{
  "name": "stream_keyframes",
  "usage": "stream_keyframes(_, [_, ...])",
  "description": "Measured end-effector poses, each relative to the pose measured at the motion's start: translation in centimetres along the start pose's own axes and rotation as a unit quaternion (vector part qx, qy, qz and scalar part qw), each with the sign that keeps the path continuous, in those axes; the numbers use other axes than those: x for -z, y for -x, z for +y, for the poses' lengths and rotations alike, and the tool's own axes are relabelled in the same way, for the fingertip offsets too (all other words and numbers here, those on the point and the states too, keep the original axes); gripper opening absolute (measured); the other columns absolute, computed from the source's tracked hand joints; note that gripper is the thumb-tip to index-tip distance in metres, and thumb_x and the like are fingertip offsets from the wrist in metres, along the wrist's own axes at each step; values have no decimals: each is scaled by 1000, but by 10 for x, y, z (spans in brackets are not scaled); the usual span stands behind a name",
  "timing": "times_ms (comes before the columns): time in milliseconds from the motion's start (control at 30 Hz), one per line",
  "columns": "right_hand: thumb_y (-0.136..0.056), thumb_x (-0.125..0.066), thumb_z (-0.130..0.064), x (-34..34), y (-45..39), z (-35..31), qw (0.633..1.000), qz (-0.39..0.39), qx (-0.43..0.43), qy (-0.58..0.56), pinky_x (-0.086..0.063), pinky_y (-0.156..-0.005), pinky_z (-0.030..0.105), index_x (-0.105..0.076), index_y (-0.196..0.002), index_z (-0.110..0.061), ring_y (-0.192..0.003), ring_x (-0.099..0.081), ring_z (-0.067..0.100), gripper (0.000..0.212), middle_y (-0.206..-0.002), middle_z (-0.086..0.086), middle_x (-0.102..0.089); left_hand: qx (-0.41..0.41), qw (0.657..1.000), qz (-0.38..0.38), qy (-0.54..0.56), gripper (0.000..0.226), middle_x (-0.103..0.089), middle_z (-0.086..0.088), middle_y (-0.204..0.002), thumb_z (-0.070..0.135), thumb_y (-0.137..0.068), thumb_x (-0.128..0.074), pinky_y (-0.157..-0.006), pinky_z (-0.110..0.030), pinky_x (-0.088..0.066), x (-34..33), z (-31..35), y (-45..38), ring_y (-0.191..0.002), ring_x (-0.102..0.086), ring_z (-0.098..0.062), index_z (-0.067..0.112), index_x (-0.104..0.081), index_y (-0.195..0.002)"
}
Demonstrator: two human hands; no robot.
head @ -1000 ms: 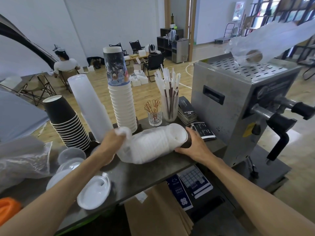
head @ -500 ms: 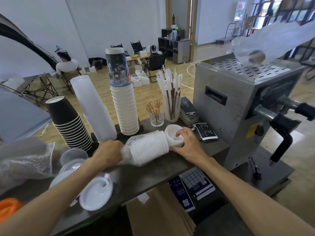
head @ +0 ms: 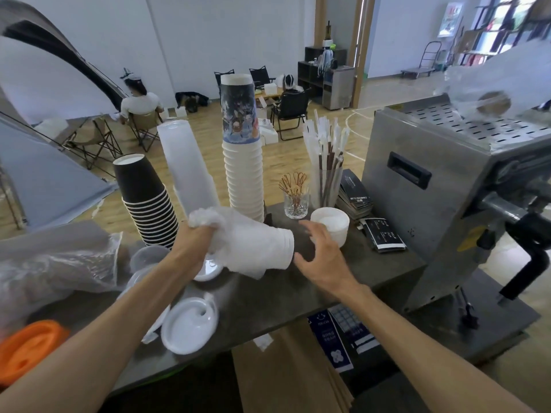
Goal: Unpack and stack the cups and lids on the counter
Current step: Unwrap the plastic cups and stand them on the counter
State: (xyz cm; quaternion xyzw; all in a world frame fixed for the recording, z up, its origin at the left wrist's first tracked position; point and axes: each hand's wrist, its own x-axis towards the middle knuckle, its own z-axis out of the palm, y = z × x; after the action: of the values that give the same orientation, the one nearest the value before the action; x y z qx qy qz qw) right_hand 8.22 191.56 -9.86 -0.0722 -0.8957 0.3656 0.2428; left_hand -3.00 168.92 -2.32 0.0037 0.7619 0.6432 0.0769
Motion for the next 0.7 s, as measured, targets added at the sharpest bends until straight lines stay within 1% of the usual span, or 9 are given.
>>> stream_keyframes(67, [-79,-80,-33,-10,3,0,995,-93,-46,-2,-30,-121,43,-28,-156,-24,-144,-32,16,93,-157,-1,-34,-8,995,-59,82,16,-67,-9,-92,4,-99,-49,-68,-30,-55,-6,10,-2,-91,-65,-25,7,-63,-105])
stream_keyframes(133, [-71,-86,-39,-16,0,0,992,-114,-60,12,-27,-122,46,-20,-157,-27,-148,-27,17,109,-161,-3,-28,-36,984,-135,114,28,-72,-21,-104,3,-97,-44,-73,-35,-58,-16,17,-2,-96,-68,-28,2,-71,-105])
stream_keyframes(200, [-63,-90,-40,-19,-5,-3,993,-105,-58,20,-36,-117,48,-23,-153,-29,-141,-37,19,112,-154,-4,-38,-25,973,-169,152,31,-68,-27,-116,6,-97,-45,-80,-39,-58,-25,22,0,-104,-67,-32,-5,-66,-117])
stream_keyframes(267, [-59,-90,-48,-21,-9,-5,992,-93,-63,50,-39,-114,47,-27,-150,-30,-136,-44,20,112,-148,-4,-47,1,959,-191,208,34,-66,-25,-114,9,-99,-42,-83,-36,-59,-32,21,-1,-107,-65,-31,-7,-61,-123])
stream_keyframes(367, [-59,-89,-50,-28,-1,-1,991,-64,-121,13,-47,-104,45,-37,-141,-28,-127,-50,22,100,-137,-3,-54,5,950,-195,244,31,-69,-15,-104,12,-102,-37,-76,-30,-59,-33,22,1,-98,-67,-25,1,-64,-112])
stream_keyframes(433, [-63,-89,-47,-32,8,0,988,-38,-145,-26,-51,-98,44,-38,-138,-26,-124,-51,22,93,-134,-2,-53,2,944,-180,275,29,-73,-9,-96,14,-103,-38,-74,-29,-59,-25,25,5,-90,-70,-20,7,-66,-105])
stream_keyframes(533, [-66,-89,-41,-35,11,-1,990,3,-140,-16,-48,-95,40,-40,-138,-19,-122,-49,25,90,-131,3,-52,13,931,-107,349,22,-74,-3,-97,12,-100,-44,-70,-32,-60,3,25,5,-87,-73,-17,15,-62,-111])
stream_keyframes(633, [-66,-86,-42,-31,7,-4,988,27,-134,76,-45,-98,42,-41,-139,-11,-120,-50,31,91,-129,10,-55,-80,952,-33,292,22,-64,2,-74,2,-84,-52,-56,-26,-49,32,24,15,-66,-61,-14,20,-64,-84])
stream_keyframes(700, [-67,-84,-44,-25,7,-5,981,36,-124,142,-45,-98,42,-40,-141,-9,-118,-50,34,92,-129,13,-55,-111,975,28,193,16,-62,9,-64,10,-70,-58,-49,-20,-45,43,18,30,-59,-56,-9,19,-63,-82])
